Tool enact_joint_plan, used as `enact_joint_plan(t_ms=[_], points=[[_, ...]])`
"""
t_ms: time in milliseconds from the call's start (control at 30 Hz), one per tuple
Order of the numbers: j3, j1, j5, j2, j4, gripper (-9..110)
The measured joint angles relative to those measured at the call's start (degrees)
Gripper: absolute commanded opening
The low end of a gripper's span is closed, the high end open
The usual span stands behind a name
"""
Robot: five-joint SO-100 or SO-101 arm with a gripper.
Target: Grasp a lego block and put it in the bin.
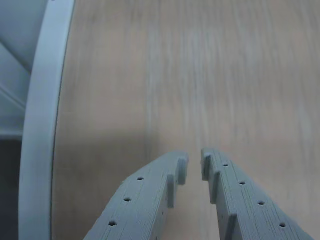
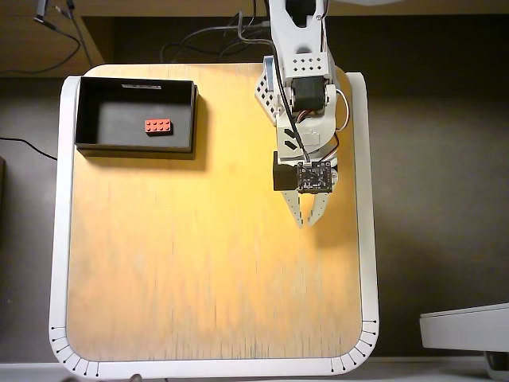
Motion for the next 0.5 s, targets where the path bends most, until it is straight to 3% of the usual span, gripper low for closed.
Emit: enact_joint_plan(t_ms=[500], points=[[0.0, -0.9, -3.7, 0.0, 18.5, 0]])
